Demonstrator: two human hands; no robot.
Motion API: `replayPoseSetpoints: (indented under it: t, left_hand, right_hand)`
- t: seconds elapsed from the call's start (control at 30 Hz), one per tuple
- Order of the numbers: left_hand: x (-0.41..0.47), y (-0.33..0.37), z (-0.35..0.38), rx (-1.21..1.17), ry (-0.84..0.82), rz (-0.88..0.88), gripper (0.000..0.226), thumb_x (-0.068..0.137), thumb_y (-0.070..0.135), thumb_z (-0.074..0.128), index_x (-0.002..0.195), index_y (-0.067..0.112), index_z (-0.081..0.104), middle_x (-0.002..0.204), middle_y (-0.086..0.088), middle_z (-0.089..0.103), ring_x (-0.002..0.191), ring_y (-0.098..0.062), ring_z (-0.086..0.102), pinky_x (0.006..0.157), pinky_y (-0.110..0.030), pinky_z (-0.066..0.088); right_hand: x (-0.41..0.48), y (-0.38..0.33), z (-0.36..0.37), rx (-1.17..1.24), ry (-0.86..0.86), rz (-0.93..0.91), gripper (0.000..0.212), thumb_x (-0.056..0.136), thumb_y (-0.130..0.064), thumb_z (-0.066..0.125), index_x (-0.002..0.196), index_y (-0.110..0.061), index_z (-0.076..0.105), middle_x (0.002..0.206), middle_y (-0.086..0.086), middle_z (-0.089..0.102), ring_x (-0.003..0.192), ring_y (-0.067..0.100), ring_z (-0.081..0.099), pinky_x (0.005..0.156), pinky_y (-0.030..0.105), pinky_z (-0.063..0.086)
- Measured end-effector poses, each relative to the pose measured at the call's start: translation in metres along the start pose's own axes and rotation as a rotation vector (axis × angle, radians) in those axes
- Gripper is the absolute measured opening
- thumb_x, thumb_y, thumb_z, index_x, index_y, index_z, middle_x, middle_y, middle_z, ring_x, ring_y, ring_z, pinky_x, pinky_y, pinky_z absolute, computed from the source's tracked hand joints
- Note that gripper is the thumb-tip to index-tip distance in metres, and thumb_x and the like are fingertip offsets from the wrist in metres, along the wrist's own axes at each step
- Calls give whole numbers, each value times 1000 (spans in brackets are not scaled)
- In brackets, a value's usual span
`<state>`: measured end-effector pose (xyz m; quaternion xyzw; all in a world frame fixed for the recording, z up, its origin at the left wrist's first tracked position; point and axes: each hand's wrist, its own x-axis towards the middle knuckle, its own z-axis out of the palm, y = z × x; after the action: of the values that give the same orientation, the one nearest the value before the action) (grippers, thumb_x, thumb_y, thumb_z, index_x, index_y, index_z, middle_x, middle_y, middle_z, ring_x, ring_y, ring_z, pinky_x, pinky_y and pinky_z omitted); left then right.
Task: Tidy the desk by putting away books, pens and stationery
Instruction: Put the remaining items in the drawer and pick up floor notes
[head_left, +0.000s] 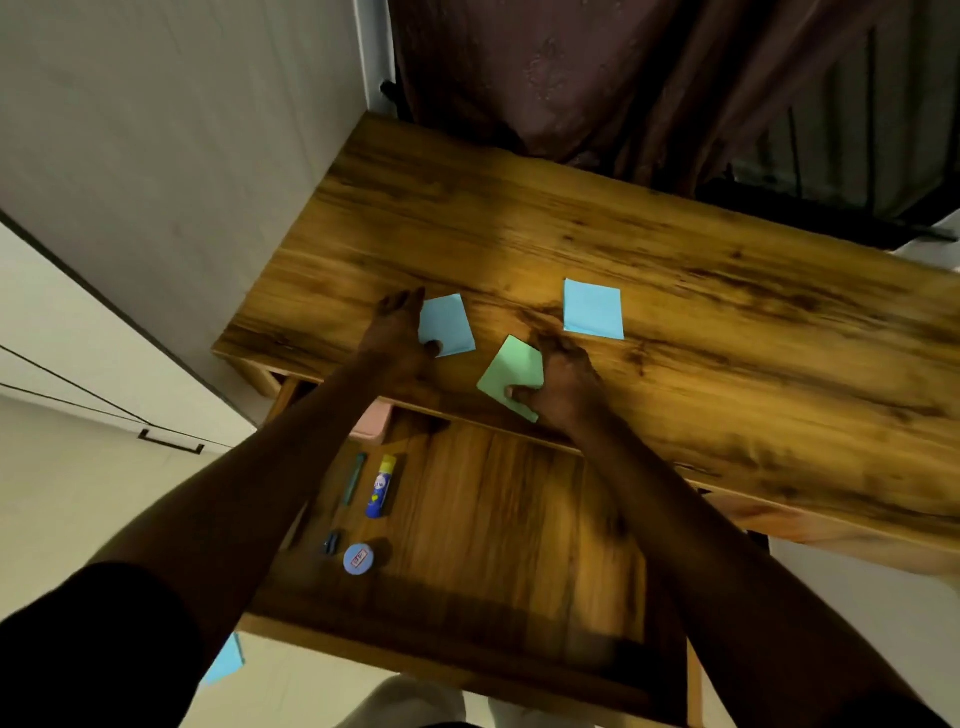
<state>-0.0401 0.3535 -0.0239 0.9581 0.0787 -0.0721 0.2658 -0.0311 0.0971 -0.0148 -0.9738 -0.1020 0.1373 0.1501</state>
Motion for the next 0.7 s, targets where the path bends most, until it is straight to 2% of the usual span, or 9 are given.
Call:
replayPoseSetpoints:
  t: [0.13,0.23,0.33,0.4,0.47,0.53,0.63,0.7]
  left_hand:
    - [6,1,4,21,29,11,92,84,31,79,155,3,29,153,-21,42,144,-39,31,119,-41,21]
    - [7,3,1,78,50,17,87,76,36,83,147,8,42,146,-17,50,141,-41,33,114,-44,24]
    - [-8,6,-9,11,136,35,56,81,24,78,130,6,57,133,-17,59,132,-39,45,107,-43,36]
    - [-31,12,-18,-103,222,47,34,88,16,71,120,5,63,123,-18,64,114,-36,60,89,-39,48]
    - [-61,21,-20,-177,248,84,22,93,15,67,113,6,67,114,-14,70,100,-29,68,75,-32,51]
    - [-92,28,-17,-221,230,106,19,95,18,66,112,9,69,109,-8,72,94,-20,66,69,-27,48]
    - [-134,44,-5,-288,179,128,17,95,17,69,112,12,70,104,-1,69,90,-12,62,63,-16,44]
    - [-154,53,12,-293,107,136,18,93,18,71,111,13,71,102,0,69,91,-15,64,68,-24,50]
  right_hand:
    - [-1,3,3,53,55,37,88,76,-50,83,149,-18,45,157,7,42,143,30,38,113,44,40]
    - [-9,4,2,131,138,-20,53,85,-37,78,132,-20,62,139,6,62,125,27,58,99,39,52]
    - [-27,7,-7,358,127,-80,19,92,-26,71,110,-20,73,111,1,76,97,21,72,77,37,59]
    - [-43,15,-17,441,73,-123,17,93,-24,71,108,-18,75,105,-2,78,91,16,73,75,37,60]
    - [-66,31,-26,483,-12,-168,17,92,-21,73,108,-18,75,103,-5,78,89,9,72,77,33,58]
    - [-91,51,-31,514,-111,-174,16,91,-19,75,106,-22,74,100,-8,78,87,5,72,76,29,57]
    - [-122,81,-37,428,-259,-117,15,89,-24,77,99,-34,70,96,-8,77,87,6,73,75,34,58]
    - [-134,98,-36,288,-342,-128,15,88,-25,77,90,-35,66,85,-10,73,79,4,70,69,33,55]
